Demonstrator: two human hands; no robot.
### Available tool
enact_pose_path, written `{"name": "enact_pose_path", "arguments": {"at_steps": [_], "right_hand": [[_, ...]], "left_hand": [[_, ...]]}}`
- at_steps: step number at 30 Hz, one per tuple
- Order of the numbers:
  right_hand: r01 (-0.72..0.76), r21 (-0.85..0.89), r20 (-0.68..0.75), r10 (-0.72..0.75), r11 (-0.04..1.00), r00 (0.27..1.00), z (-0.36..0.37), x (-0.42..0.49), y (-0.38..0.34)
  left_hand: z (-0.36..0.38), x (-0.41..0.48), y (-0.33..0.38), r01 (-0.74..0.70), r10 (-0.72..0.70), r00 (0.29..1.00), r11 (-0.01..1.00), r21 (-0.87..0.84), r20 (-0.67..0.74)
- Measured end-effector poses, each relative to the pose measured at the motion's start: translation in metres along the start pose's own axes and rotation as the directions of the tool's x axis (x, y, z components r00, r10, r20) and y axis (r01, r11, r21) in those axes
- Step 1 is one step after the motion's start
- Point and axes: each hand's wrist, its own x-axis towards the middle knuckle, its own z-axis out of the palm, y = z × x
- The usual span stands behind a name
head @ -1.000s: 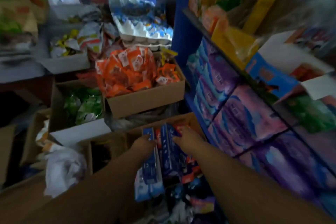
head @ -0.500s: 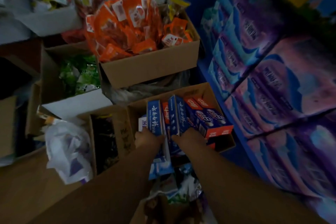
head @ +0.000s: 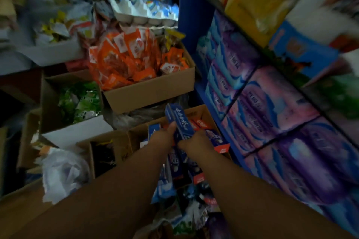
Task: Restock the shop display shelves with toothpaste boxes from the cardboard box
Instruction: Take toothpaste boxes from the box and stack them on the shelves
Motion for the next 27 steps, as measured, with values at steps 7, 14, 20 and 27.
{"name": "enact_pose_path", "arguments": {"at_steps": [7, 14, 20, 27], "right_hand": [[0.353, -0.227, -0.132, -0.388, 0.907, 0.912, -0.078, -0.08, -0.067], [0.512, -0.166, -0.17, -0.536, 0.843, 0.827, -0.165, -0.149, -0.145], [0.699, -0.18, -0.335, -0.711, 0.692, 0.618, -0.218, -0.214, -0.207], [0.643, -0.45, -0.542, -0.762, 0.619, 0.355, -0.293, -0.285, -0.275]], "left_hand": [[0.0, -0.07, 0.092, -0.123, 0.206, 0.968, 0.884, -0.45, 0.14], [-0.021, -0.16, 0.188, -0.376, 0.537, 0.839, 0.693, -0.615, 0.092], [-0.029, -0.211, 0.267, -0.494, 0.723, 0.687, 0.543, -0.68, 0.078], [-0.024, -0.279, 0.362, -0.849, 0.893, 0.442, 0.384, -0.363, -0.088]]}}
